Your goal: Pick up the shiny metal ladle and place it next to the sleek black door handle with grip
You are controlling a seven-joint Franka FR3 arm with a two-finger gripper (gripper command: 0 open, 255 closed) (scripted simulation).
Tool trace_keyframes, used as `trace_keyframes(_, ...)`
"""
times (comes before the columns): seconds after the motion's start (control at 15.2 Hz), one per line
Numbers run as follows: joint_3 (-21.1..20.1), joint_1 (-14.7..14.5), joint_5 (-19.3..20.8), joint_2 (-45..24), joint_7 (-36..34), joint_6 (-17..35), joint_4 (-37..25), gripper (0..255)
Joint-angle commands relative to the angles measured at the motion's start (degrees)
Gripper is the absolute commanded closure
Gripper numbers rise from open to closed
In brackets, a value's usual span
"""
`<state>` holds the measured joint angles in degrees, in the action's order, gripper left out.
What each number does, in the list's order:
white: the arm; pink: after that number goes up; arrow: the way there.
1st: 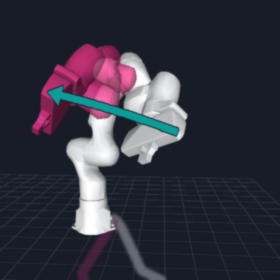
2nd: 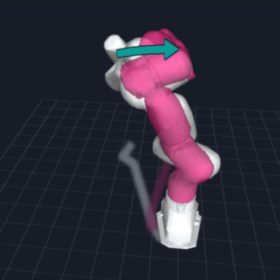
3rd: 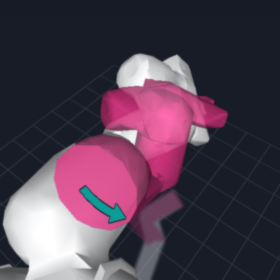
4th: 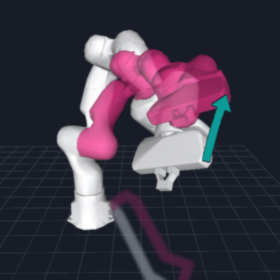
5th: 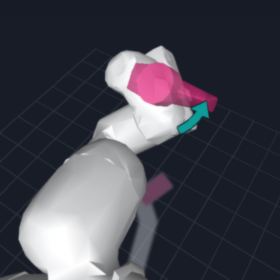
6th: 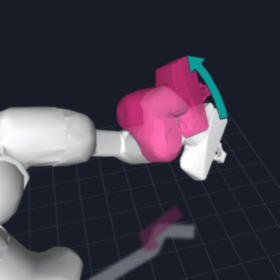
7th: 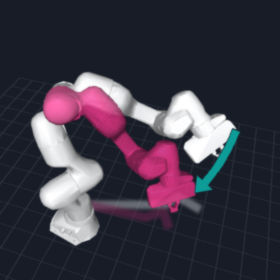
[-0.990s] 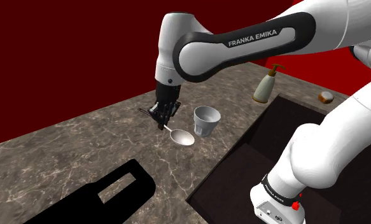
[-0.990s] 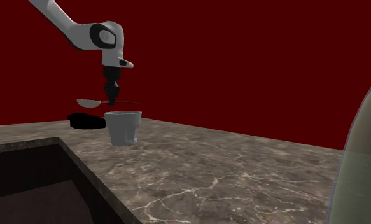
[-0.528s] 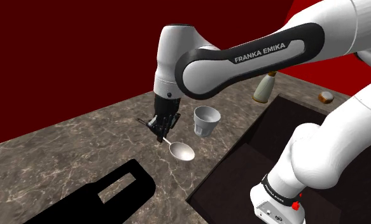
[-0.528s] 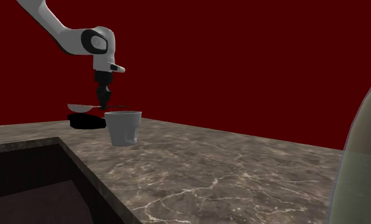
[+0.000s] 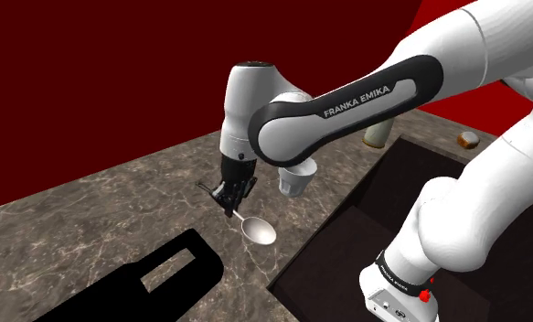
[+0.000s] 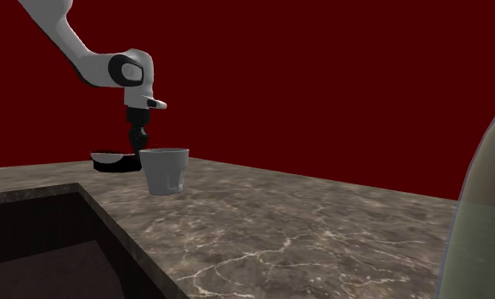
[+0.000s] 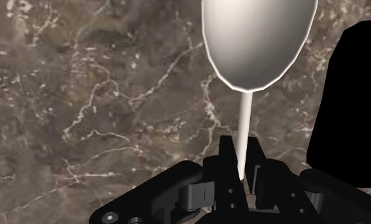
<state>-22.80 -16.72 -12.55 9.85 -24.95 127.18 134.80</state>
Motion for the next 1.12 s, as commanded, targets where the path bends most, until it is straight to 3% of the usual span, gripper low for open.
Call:
trace_keyframes(0.0,-0.1,0.0,0.1,-0.7,0.1,1.6,0.9,255)
trace_keyframes(0.46,-0.6,0.0,0.7,-4.2,-0.1,7.4,3.4,255)
trace_keyframes(0.92,-0.6,0.0,0.7,-4.2,-0.1,7.4,3.4,255)
trace_keyframes(0.99,-0.6,0.0,0.7,-4.2,-0.1,7.4,3.4,0)
trace_keyframes(1.06,-0.6,0.0,0.7,-4.2,-0.1,7.4,3.4,0)
